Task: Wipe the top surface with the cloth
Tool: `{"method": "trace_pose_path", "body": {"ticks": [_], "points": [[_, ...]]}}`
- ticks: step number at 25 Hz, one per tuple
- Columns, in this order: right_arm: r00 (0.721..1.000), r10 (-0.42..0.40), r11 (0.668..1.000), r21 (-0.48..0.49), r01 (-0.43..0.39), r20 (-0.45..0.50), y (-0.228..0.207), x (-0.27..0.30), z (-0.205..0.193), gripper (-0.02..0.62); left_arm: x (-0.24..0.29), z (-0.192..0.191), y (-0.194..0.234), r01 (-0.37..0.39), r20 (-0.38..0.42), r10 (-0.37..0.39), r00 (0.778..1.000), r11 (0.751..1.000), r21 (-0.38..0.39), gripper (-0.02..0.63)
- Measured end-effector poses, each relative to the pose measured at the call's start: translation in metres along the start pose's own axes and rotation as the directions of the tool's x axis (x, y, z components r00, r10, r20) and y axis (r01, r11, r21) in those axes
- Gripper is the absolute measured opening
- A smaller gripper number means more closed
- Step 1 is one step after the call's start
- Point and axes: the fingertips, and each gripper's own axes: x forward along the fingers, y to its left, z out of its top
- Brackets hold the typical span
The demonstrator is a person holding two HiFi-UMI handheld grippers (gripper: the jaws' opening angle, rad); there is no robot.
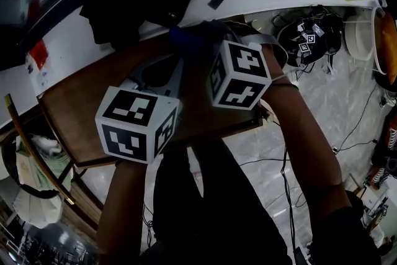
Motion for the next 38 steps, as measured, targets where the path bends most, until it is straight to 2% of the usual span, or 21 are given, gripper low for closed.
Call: {"method": "trace_pose_path", "body": {"ticks": [6, 16, 24, 31, 38], "points": [[0.998, 0.067, 0.998, 0.005, -0.067, -0.019, 0.018, -0.006, -0.005, 0.091, 0.002, -0.01, -0.005, 0.026, -0.032, -0.026, 0.999, 1.0, 0.0, 0.011], [0.971, 0.227, 0.974, 0.03, -0.225, -0.074, 0.114, -0.028, -0.022, 0.091, -0.014, -0.049, -0.029, 0.096, -0.086, -0.097, 0.992, 0.995, -0.008, 0.011], [0.916, 0.383, 0.924, 0.039, -0.381, -0.121, 0.188, -0.048, -0.031, 0.091, -0.027, -0.096, -0.064, 0.188, -0.176, -0.184, 0.967, 0.982, 0.004, 0.011], [0.856, 0.503, 0.864, 0.101, -0.494, -0.121, 0.208, -0.055, -0.034, 0.091, -0.034, -0.116, -0.078, 0.214, -0.213, -0.211, 0.954, 0.977, -0.012, 0.011], [0.796, 0.593, 0.805, 0.132, -0.579, -0.125, 0.223, -0.062, -0.038, 0.089, -0.034, -0.112, -0.087, 0.227, -0.213, -0.216, 0.953, 0.974, 0.029, 0.011]]}}
